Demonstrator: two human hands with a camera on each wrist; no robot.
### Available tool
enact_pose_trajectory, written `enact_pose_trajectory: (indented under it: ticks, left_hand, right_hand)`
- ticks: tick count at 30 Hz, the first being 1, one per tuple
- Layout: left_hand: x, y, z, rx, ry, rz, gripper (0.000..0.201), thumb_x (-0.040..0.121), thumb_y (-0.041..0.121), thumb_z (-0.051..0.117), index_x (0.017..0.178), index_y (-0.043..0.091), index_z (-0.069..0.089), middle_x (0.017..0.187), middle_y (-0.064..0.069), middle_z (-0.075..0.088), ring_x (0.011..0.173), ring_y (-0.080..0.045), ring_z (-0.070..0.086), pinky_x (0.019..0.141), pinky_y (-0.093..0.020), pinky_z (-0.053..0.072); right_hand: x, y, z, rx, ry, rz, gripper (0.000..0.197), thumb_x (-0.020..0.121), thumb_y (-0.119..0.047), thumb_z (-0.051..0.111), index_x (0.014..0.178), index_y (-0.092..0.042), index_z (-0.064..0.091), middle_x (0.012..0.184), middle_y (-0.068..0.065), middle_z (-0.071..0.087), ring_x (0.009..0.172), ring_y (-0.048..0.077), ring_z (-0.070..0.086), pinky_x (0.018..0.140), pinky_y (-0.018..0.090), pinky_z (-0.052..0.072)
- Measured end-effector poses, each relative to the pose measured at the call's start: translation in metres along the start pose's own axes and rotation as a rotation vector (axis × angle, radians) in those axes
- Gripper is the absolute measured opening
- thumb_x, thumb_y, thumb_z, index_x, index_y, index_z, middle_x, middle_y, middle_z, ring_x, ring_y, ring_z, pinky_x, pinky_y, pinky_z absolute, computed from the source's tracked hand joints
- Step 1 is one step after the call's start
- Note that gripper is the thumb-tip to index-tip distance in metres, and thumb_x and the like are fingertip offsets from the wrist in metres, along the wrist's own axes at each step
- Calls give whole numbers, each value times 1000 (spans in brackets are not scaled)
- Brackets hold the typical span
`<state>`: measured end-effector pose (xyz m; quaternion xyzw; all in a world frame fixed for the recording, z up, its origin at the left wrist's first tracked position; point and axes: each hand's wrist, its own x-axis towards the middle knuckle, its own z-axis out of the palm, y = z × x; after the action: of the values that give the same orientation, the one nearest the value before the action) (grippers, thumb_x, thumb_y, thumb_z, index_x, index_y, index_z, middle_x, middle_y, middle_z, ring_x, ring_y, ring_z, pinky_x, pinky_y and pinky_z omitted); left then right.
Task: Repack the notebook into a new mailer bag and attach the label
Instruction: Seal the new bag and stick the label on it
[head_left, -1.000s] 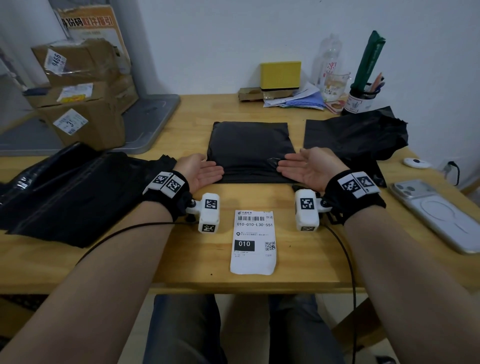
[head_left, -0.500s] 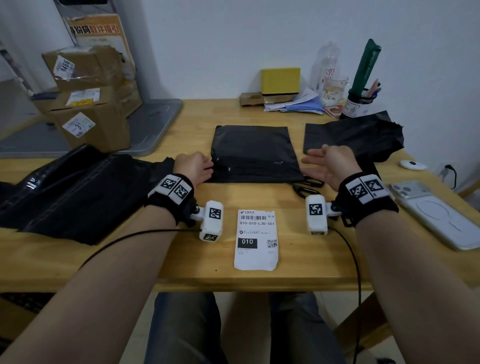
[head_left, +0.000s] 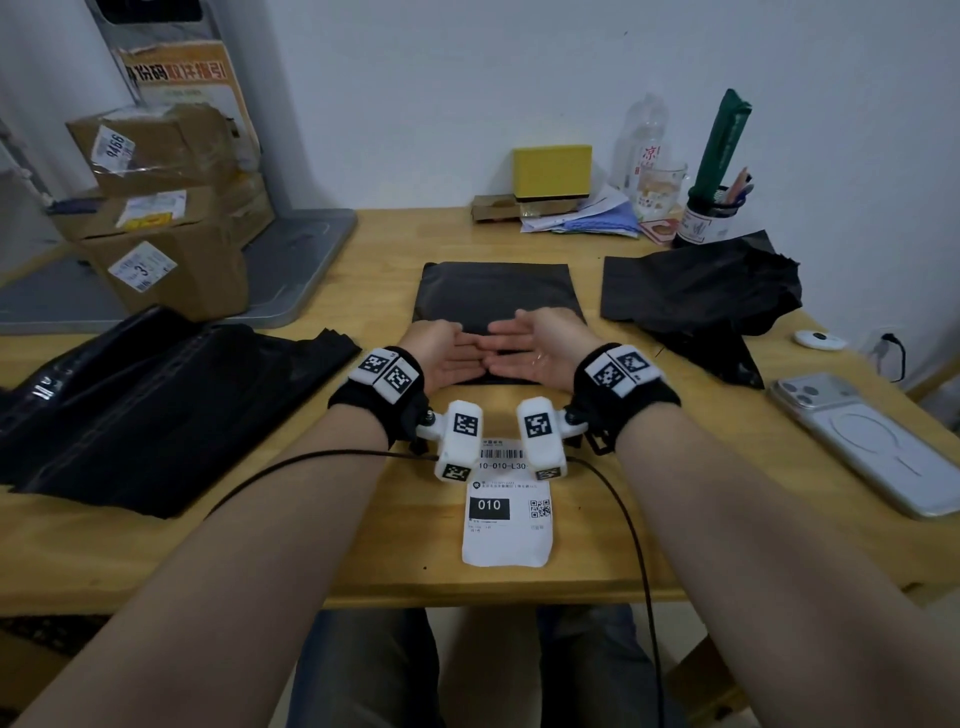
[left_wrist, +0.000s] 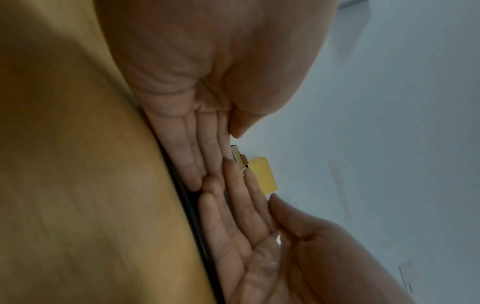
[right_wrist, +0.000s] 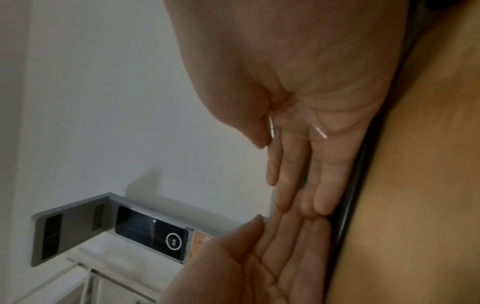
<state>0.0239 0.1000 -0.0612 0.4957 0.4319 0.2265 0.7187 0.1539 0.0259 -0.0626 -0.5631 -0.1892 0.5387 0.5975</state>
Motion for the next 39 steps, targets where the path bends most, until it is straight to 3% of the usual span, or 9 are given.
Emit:
enact_pose_trajectory:
  ticks: [3, 7, 12, 18, 27, 30, 31, 35, 39]
  left_hand:
    - [2, -2, -3, -19, -9, -37, 43, 108, 17, 31, 132, -12, 51, 130, -27, 61, 120, -34, 61, 89, -35, 53]
    - [2, -2, -7, -47, -1, -64, 44, 107, 15, 28, 132, -14, 50, 130, -27, 61, 118, -34, 62, 85, -35, 53]
    - [2, 2, -24, -34, 73, -82, 42, 107, 14, 29, 131, -12, 52, 118, -25, 65, 97, -30, 66, 78, -37, 55]
    - [-3, 2, -48, -168, 137, -88, 41, 105, 7, 24, 135, -11, 47, 135, -26, 57, 124, -35, 58, 89, -40, 50]
    - [-14, -6, -71, -165, 175, -8, 44, 106, 9, 25, 142, -13, 39, 144, -25, 50, 127, -33, 55, 110, -37, 43]
    - [-14, -6, -70, -19, 304, 65, 40, 102, 2, 35, 138, -11, 44, 134, -24, 59, 87, -27, 67, 83, -33, 55]
    - [-16, -5, -69, 28, 327, 86, 39, 100, 0, 37, 137, -11, 45, 132, -24, 60, 85, -27, 68, 78, -31, 56]
    - [-23, -3, -56, 205, 319, 112, 37, 97, -2, 46, 133, -11, 52, 132, -24, 61, 119, -34, 63, 96, -37, 54]
    - [-46, -2, -34, 387, 163, 20, 25, 99, 10, 52, 118, 1, 65, 112, -14, 73, 109, -25, 67, 92, -33, 54]
  right_hand:
    - [7, 2, -6, 81, 27, 40, 38, 110, -21, 32, 113, 4, 60, 129, 29, 63, 122, 42, 61, 90, 46, 54]
    - [6, -3, -16, 101, 73, 60, 40, 110, -17, 31, 128, 10, 54, 131, 32, 60, 123, 43, 59, 92, 43, 54]
    - [0, -10, -44, 117, 140, 42, 43, 110, -17, 29, 135, 12, 48, 129, 34, 59, 110, 44, 62, 91, 44, 54]
    - [-10, -15, -63, 59, 209, 2, 43, 109, -14, 26, 134, 14, 47, 127, 35, 60, 103, 42, 64, 87, 43, 55]
    - [-21, -9, -78, 13, 363, -169, 35, 106, -9, 32, 131, 12, 47, 113, 29, 64, 89, 33, 70, 68, 40, 62]
    - [-31, -8, -79, -185, 408, -191, 34, 108, -17, 32, 122, 4, 55, 92, 19, 68, 69, 24, 63, 54, 29, 51]
    - [-34, -8, -81, -243, 416, -211, 33, 107, -14, 32, 121, 2, 57, 85, 16, 67, 60, 21, 57, 49, 26, 44]
    - [-48, -8, -86, -436, 372, -260, 32, 101, -2, 38, 116, -3, 66, 64, 4, 45, 49, 13, 30, 38, 23, 23]
    - [-68, -14, -74, -677, 161, -43, 21, 98, -23, 63, 104, -6, 74, 57, -3, 34, 47, 12, 24, 41, 23, 20]
